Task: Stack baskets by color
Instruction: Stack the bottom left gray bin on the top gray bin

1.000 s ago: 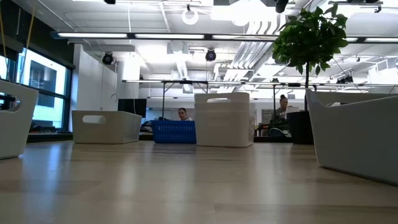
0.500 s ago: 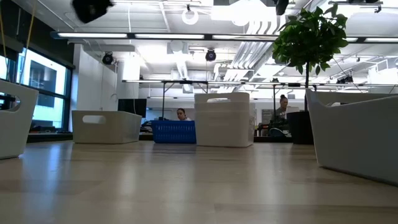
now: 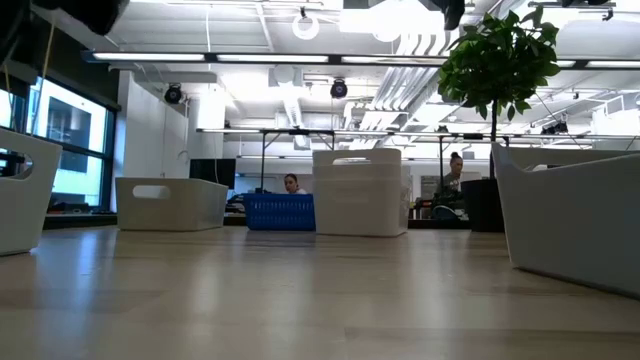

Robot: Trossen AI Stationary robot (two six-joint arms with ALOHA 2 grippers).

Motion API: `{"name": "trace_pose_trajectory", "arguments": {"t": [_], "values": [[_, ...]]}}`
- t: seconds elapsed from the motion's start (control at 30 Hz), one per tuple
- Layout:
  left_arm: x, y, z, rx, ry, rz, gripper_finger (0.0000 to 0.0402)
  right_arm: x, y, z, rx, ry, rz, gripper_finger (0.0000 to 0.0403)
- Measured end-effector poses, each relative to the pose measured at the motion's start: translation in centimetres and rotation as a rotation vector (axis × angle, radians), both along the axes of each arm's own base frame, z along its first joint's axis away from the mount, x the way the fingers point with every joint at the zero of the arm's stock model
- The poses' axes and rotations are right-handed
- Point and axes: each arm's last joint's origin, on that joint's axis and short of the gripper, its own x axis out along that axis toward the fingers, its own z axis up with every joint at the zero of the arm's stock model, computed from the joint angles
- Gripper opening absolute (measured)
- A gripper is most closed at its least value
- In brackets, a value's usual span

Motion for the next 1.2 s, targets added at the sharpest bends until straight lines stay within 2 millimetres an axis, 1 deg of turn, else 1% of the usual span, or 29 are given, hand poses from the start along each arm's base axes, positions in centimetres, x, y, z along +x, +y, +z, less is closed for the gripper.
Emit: {"name": "trace_pose_trajectory", "arguments": {"t": [0.07,0.17,0.3,0.47,0.67,0.73,0.8,0.87,1.03,1.07,1.2], "values": [[1.0,-0.5,-0.8,0.001,0.007,0.096,0.0172,0.0,0.0,-0.1,0.000,0.009,0.000,0.0209],[2.5,-1.1,-1.8,-0.007,-0.003,0.189,0.0172,0.0,0.0,-0.1,0.000,0.015,0.000,0.0209],[4.1,-1.8,-3.6,-0.005,0.024,0.226,0.0172,0.0,0.0,-0.2,0.000,0.022,0.000,0.0209],[4.5,-2.2,-5.4,0.020,0.137,0.220,0.0172,0.1,0.0,-0.4,0.001,0.043,0.002,0.0209],[4.7,-2.4,-6.1,0.033,0.160,0.221,0.0168,0.1,0.0,-0.6,0.000,0.058,0.004,0.0209],[5.0,-2.5,-6.4,0.029,0.152,0.217,0.0156,0.1,0.0,-0.6,0.000,0.060,0.003,0.0209],[5.0,-2.5,-6.6,0.037,0.160,0.206,0.0135,0.1,0.0,-0.6,-0.005,0.060,0.002,0.0209],[5.3,-2.6,-6.9,0.034,0.153,0.202,0.0105,0.1,0.0,-0.7,-0.007,0.067,0.002,0.0209],[5.5,-2.7,-7.1,0.042,0.151,0.189,0.0016,0.1,0.0,-0.7,-0.007,0.071,0.002,0.0209],[5.5,-2.6,-7.1,0.051,0.147,0.186,0.0008,0.1,0.0,-0.7,-0.007,0.070,0.001,0.0209],[5.6,-2.6,-7.1,0.063,0.129,0.182,0.0011,0.3,0.0,-0.9,-0.007,0.083,-0.002,0.0209]]}}
